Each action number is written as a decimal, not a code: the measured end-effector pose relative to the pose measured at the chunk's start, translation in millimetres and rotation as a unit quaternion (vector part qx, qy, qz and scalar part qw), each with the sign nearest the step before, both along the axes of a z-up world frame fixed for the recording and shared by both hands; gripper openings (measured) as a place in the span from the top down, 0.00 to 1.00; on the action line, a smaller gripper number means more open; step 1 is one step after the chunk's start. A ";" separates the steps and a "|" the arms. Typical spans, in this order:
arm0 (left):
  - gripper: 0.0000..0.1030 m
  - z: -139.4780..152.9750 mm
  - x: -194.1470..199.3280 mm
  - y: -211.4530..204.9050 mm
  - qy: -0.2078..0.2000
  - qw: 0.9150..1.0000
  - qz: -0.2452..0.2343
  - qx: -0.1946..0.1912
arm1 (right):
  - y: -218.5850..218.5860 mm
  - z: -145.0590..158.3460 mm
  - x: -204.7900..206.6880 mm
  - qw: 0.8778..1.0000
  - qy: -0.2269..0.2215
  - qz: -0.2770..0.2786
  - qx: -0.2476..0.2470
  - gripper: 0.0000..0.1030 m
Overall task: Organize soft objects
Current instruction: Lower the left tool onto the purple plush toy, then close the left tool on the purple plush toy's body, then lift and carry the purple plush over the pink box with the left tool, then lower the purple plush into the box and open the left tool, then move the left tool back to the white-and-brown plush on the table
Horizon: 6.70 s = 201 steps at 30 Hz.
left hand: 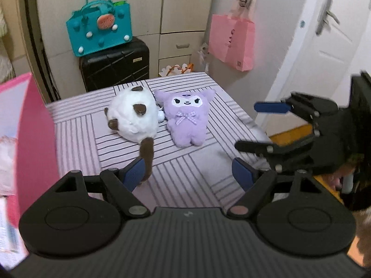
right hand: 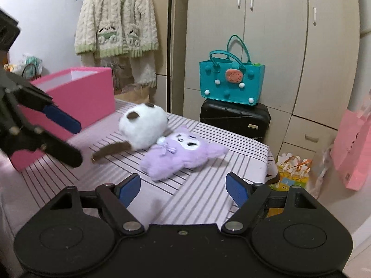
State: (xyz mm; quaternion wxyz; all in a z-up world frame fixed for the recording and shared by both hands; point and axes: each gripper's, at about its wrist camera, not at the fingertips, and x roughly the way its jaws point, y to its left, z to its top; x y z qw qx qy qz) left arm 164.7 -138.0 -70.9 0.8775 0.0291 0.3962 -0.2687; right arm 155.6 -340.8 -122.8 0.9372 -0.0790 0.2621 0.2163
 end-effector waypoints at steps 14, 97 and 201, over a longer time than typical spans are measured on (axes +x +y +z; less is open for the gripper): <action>0.31 -39.2 60.6 -35.6 0.072 0.994 0.061 -0.058 | 15.9 -19.0 37.8 0.997 0.021 0.056 -0.039 0.15; 0.61 -35.1 -10.8 -12.4 0.094 0.993 0.043 -0.063 | 56.1 -27.4 -27.6 0.988 0.089 -0.069 0.101 0.48; 0.40 107.6 -39.7 236.7 0.101 0.985 0.127 0.067 | 254.7 139.2 -26.0 0.964 0.169 0.203 0.017 0.30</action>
